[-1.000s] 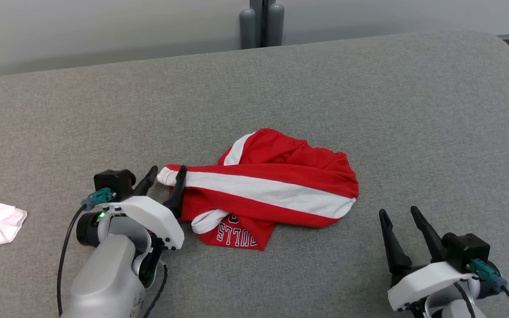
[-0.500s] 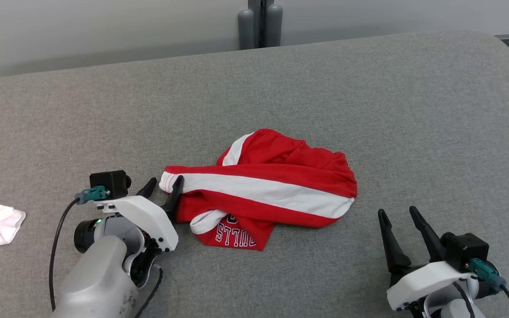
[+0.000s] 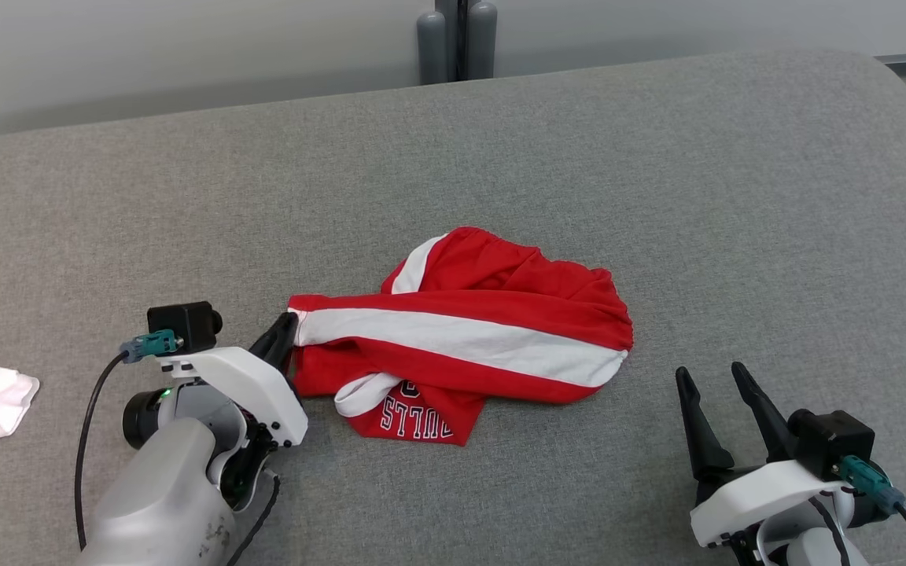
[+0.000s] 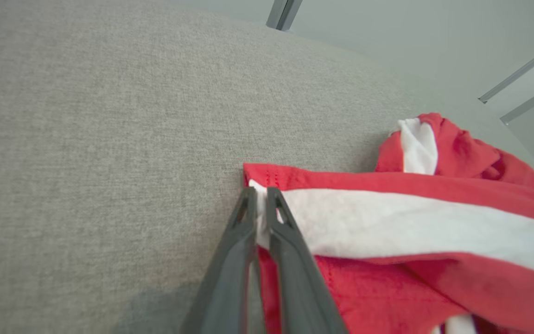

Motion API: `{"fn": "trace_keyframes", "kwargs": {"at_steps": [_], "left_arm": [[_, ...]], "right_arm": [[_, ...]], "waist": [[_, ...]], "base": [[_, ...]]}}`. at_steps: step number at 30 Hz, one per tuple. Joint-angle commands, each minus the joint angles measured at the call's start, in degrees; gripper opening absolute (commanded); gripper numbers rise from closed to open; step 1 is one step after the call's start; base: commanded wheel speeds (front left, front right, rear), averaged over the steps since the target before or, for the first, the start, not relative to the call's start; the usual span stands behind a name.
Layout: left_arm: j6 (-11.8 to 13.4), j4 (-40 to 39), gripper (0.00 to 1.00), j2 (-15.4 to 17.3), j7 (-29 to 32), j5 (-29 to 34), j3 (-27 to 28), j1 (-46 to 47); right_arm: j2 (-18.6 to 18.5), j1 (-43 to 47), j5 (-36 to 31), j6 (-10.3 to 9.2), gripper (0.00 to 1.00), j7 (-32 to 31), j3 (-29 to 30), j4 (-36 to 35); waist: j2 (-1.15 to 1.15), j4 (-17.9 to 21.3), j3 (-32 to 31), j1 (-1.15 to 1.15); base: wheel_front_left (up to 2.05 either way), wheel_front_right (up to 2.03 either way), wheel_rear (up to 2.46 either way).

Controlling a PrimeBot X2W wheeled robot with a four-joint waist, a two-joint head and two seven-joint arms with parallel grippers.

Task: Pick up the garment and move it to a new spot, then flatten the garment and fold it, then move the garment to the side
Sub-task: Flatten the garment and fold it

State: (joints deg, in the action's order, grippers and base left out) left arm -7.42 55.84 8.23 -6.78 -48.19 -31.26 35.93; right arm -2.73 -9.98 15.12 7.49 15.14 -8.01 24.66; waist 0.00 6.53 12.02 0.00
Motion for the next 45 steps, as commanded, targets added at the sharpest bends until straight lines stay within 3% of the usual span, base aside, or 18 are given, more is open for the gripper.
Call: {"fn": "trace_keyframes", "kwargs": {"at_steps": [1,10,20,28,43,45], "left_arm": [[-0.08,0.16,0.0,0.36,-0.19,-0.47,-0.33,0.62],[-0.08,-0.67,0.0,1.09,-1.68,-4.35,-3.24,-0.94],[-0.08,1.54,0.0,2.03,-8.04,-5.42,-1.66,-3.6],[1.34,-1.44,0.0,2.15,-8.44,-1.66,4.87,-9.32],[0.82,-4.03,0.0,-0.39,-8.41,5.37,11.05,-10.39],[0.67,-3.97,0.0,-0.7,-8.4,6.06,11.54,-10.0]], "right_arm": [[-0.35,-0.26,0.39,0.01,1.0,0.0,0.18,-0.07],[-0.36,-0.16,0.26,0.0,1.0,0.0,0.39,0.39],[-0.33,1.96,1.15,0.01,1.0,0.0,-0.59,0.93],[-0.36,2.16,4.4,0.01,1.0,0.0,-6.16,1.85],[-0.37,-3.4,7.3,0.01,1.0,0.0,-13.7,9.78],[-0.39,-4.32,7.48,0.0,0.88,0.0,-13.97,10.41]], "waist": [[0.0,-0.13,-0.07,0.0],[0.0,-1.19,-1.31,0.0],[0.0,-3.27,-5.82,0.0],[0.0,-6.87,-6.91,0.0],[0.0,-9.99,-3.65,0.0],[0.0,-10.18,-3.23,0.0]], "base": [[0.0,0.0,0.0],[0.0,0.0,0.0],[0.0,0.0,0.0],[0.0,0.0,0.0],[0.0,0.0,0.0],[0.0,0.0,0.0]]}}
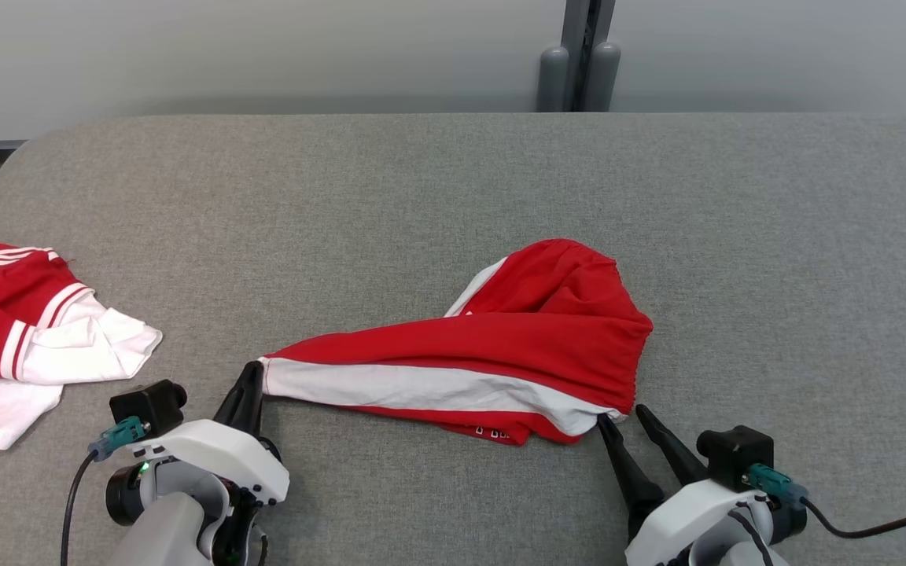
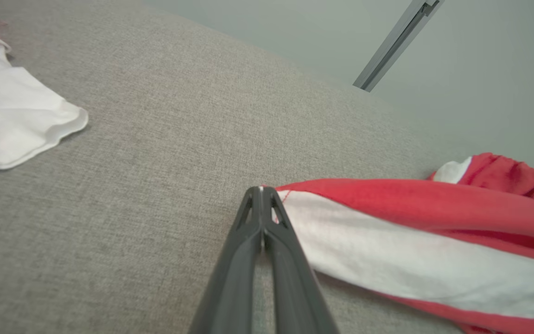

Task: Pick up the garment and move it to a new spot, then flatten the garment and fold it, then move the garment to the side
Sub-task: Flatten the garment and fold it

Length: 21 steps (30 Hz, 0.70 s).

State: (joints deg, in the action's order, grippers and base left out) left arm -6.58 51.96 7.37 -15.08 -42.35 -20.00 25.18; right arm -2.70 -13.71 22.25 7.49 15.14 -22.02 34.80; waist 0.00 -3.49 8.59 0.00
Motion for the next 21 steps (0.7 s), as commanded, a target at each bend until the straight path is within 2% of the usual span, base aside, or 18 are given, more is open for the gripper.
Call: {"fn": "trace_keyframes", "kwargs": {"at_steps": [1,3,4,5,15,21], "left_arm": [[-0.35,0.05,0.0,-0.03,-0.11,0.81,0.77,0.92],[-0.4,0.14,0.0,-0.3,-0.11,1.37,1.34,1.07],[-0.46,0.18,0.0,-0.42,-0.11,1.63,1.54,1.08],[-0.5,0.24,0.0,-0.47,-0.11,1.84,1.78,1.09],[-0.83,-4.18,0.0,-0.08,-0.12,6.18,4.43,0.42],[-0.95,-9.69,0.0,2.32,-0.12,9.89,4.4,3.83]], "right_arm": [[-0.41,-1.03,0.55,0.01,0.57,0.0,-0.17,0.6],[-0.4,-1.36,0.83,0.01,0.32,0.0,-0.64,0.74],[-0.4,-1.52,0.85,0.01,0.09,0.0,-0.75,0.4],[-0.44,-1.57,0.92,0.0,0.0,0.0,-0.65,0.2],[-0.45,-1.47,0.74,0.01,0.0,0.01,3.75,-7.82],[-2.22,-5.94,0.24,0.01,0.0,0.0,5.27,-12.89]], "waist": [[0.0,-0.27,0.48,0.0],[0.0,-0.29,0.72,0.0],[0.0,-0.26,0.8,0.0],[0.0,-0.2,0.84,0.0],[0.0,1.73,-4.09,0.0],[0.0,2.82,-9.18,0.0]], "base": [[0.0,0.0,0.0],[0.0,0.0,0.0],[0.0,0.0,0.0],[0.0,0.0,0.0],[0.0,0.0,0.0],[0.0,0.0,0.0]]}}
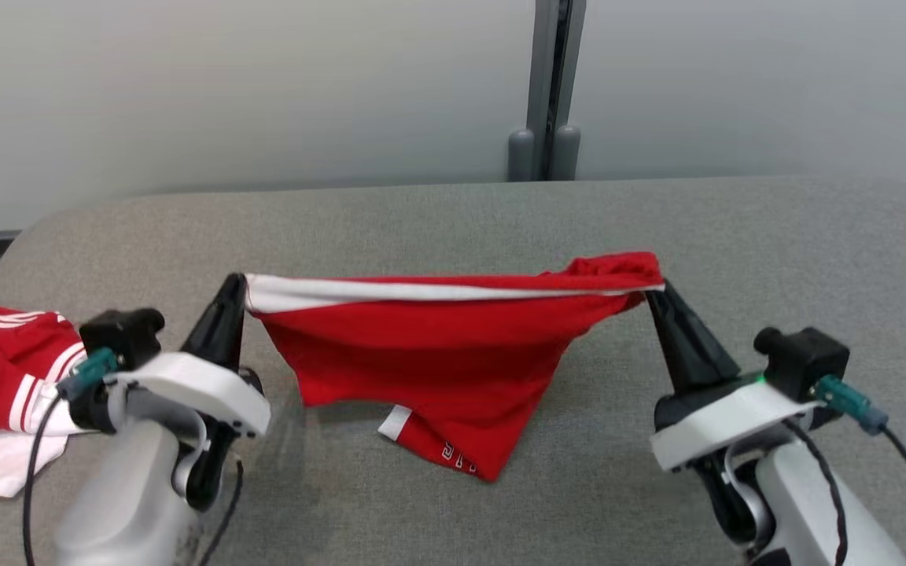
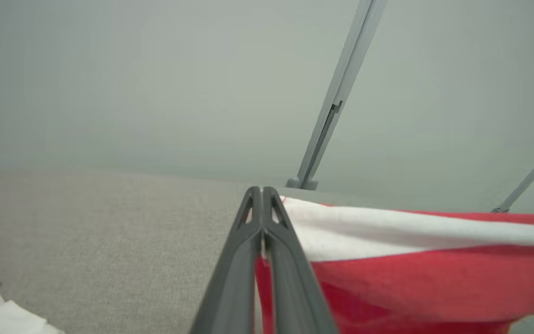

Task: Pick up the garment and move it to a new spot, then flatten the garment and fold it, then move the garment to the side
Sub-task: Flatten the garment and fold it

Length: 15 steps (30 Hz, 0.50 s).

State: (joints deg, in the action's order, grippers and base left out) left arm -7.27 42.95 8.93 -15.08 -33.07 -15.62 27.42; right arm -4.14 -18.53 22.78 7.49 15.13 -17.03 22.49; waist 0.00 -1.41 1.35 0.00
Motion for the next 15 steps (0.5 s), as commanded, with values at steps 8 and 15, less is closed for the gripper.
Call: {"fn": "trace_keyframes", "kwargs": {"at_steps": [8,15], "left_arm": [[-0.19,-7.46,0.0,5.85,1.57,3.75,-1.67,13.41],[1.19,-8.48,0.0,7.9,5.47,5.76,-2.4,22.46]], "right_arm": [[-4.82,-12.43,-0.7,0.0,0.0,0.01,2.51,-4.3],[-6.04,-23.85,-1.41,0.0,0.0,-0.41,0.64,1.78]], "waist": [[0.0,1.39,-4.11,0.0],[0.0,1.86,0.58,0.0]], "base": [[0.0,0.0,0.0],[0.0,0.0,0.0]]}}
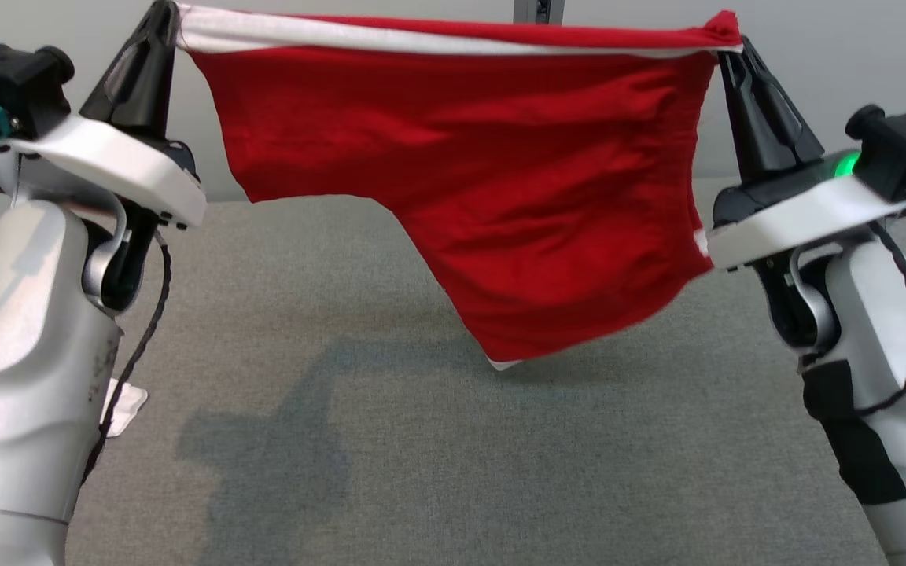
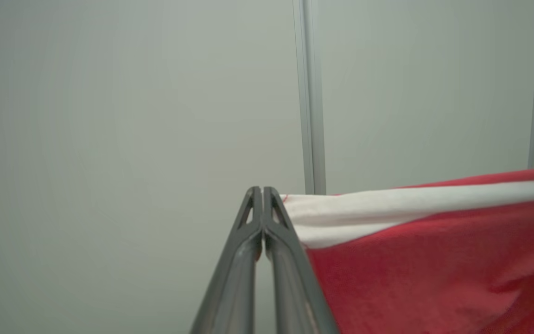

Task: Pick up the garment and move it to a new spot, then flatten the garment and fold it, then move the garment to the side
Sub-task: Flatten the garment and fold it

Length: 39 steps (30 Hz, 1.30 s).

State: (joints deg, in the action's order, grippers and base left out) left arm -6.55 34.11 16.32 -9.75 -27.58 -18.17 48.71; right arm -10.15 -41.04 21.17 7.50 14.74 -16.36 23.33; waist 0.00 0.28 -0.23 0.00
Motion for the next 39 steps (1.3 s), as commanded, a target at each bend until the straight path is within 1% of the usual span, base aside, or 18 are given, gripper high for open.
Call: {"fn": "trace_keyframes", "kwargs": {"at_steps": [1,3,4,5,8,10,13,16,18,20,22,24,25,29,32,35,36,39], "left_arm": [[0.75,0.59,0.0,0.65,0.6,0.7,-0.03,2.35],[1.45,1.26,0.0,0.49,0.37,1.18,0.05,5.2],[1.45,1.26,0.0,0.49,0.37,1.18,0.05,5.2],[1.87,1.9,0.0,0.63,0.18,1.85,-0.05,6.72],[3.48,4.39,0.0,0.9,-1.52,3.57,0.02,12.26],[4.77,5.84,0.0,1.43,-3.0,5.23,0.17,16.94],[6.13,6.68,0.0,1.33,-4.71,7.2,0.49,23.07],[5.96,6.96,0.0,0.95,-5.35,8.68,0.63,26.59],[5.96,5.23,0.0,0.58,-5.43,9.38,1.58,27.81],[5.38,3.61,0.0,-0.37,-5.44,9.88,2.16,25.45],[4.97,2.94,0.0,-2.02,-5.35,9.4,3.07,21.22],[4.6,1.84,0.0,-3.86,-5.37,8.83,4.42,16.7],[3.91,1.52,0.0,-4.73,-5.39,8.83,4.62,13.83],[3.14,0.58,0.0,-7.72,-5.39,7.99,8.07,-1.25],[2.67,0.89,0.0,-9.33,-5.42,8.04,10.74,-11.75],[2.21,1.5,0.0,-10.93,-5.44,8.39,12.74,-21.59],[2.12,1.78,0.0,-11.26,-5.44,8.64,13.28,-24.54],[1.63,2.59,0.0,-12.26,-5.44,9.21,14.06,-31.51]], "right_arm": [[-0.24,-3.32,-0.61,-0.01,0.0,-0.36,-0.66,2.04],[0.15,-7.59,-1.0,-0.01,0.0,-0.24,-1.6,4.57],[0.15,-7.59,-1.0,-0.01,0.0,-0.24,-1.6,4.57],[-0.02,-9.91,-2.11,-0.01,0.0,-0.13,-2.26,5.78],[0.57,-17.43,-3.48,-0.01,0.0,0.21,-2.39,9.79],[0.9,-22.76,-5.1,-0.02,0.0,0.5,-1.26,12.03],[1.57,-29.09,-7.81,-0.02,0.0,0.53,1.87,11.83],[2.01,-31.77,-10.97,-0.02,0.0,0.49,4.4,11.3],[1.83,-32.11,-12.48,-0.02,0.0,0.5,6.13,10.42],[1.7,-30.02,-13.44,-0.02,0.0,0.5,6.86,10.48],[1.7,-26.59,-13.57,-0.02,0.0,0.5,6.52,11.22],[1.67,-22.48,-12.46,-0.02,0.0,0.51,6.17,11.38],[1.65,-19.88,-11.76,-0.02,0.0,0.52,6.1,11.21],[2.18,-7.1,-7.85,-0.01,0.0,0.52,2.87,11.52],[1.66,2.61,-5.61,-0.02,0.0,0.52,-0.48,11.3],[1.58,11.71,-3.4,-0.02,0.0,0.52,-2.41,11.41],[1.69,14.39,-2.52,-0.02,0.0,0.52,-2.88,11.59],[2.1,21.72,-0.53,-0.02,0.0,0.52,-1.74,11.54]], "waist": [[0.0,0.17,3.72,0.0],[0.0,0.03,7.08,0.0],[0.0,0.03,7.08,0.0],[0.0,-0.08,8.82,0.0],[0.0,-0.63,13.63,0.0],[0.0,-1.1,16.19,0.0],[0.0,-1.96,18.99,0.0],[0.0,-2.84,20.51,0.0],[0.0,-3.44,21.14,0.0],[0.0,-3.91,21.67,0.0],[0.0,-4.11,21.72,0.0],[0.0,-4.35,21.1,0.0],[0.0,-4.41,20.47,0.0],[0.0,-3.39,17.67,0.0],[0.0,-2.4,14.9,0.0],[0.0,-1.65,11.99,0.0],[0.0,-1.39,10.97,0.0],[0.0,-1.07,7.68,0.0]], "base": [[0.0,0.0,0.0],[0.0,0.0,0.0],[0.0,0.0,0.0],[0.0,0.0,0.0],[0.0,0.0,0.0],[0.0,0.0,0.0],[0.0,0.0,0.0],[0.0,0.0,0.0],[0.0,0.0,0.0],[0.0,0.0,0.0],[0.0,0.0,0.0],[0.0,0.0,0.0],[0.0,0.0,0.0],[0.0,0.0,0.0],[0.0,0.0,0.0],[0.0,0.0,0.0],[0.0,0.0,0.0],[0.0,0.0,0.0]]}}
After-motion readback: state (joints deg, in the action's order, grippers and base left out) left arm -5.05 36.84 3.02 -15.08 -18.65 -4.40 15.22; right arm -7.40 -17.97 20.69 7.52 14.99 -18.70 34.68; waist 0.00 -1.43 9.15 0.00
